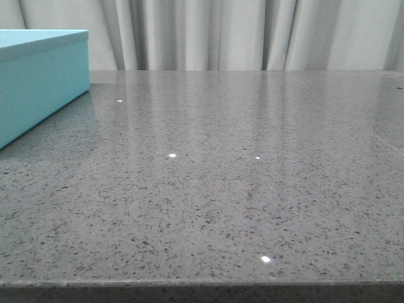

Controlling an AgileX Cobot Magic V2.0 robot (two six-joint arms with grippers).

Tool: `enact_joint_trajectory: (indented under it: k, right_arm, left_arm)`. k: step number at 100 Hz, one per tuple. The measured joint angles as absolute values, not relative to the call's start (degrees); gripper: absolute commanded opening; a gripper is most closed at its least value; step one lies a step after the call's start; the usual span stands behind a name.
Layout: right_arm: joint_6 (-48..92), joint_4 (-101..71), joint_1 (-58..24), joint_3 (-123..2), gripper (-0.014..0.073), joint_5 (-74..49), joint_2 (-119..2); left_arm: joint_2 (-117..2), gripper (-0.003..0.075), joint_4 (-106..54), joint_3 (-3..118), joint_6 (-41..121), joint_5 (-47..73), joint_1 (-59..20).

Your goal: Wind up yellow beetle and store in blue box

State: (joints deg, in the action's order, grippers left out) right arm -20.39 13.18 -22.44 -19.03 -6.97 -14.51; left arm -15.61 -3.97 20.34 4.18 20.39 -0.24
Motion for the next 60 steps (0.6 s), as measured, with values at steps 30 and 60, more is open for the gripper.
enact_joint_trajectory:
  k: [30,60]
  right_arm:
    - [-20.4,13.3,-22.4,-19.0,-0.0065,-6.6,-14.5]
    - [-20.4,13.3,-22.4,-19.0,-0.0065,-6.6,-14.5]
  left_arm:
    - [-15.5,-0.002,-4.0,20.3,4.2,20.4,-0.2]
    - [-15.5,-0.002,-4.0,20.3,4.2,20.4,-0.2]
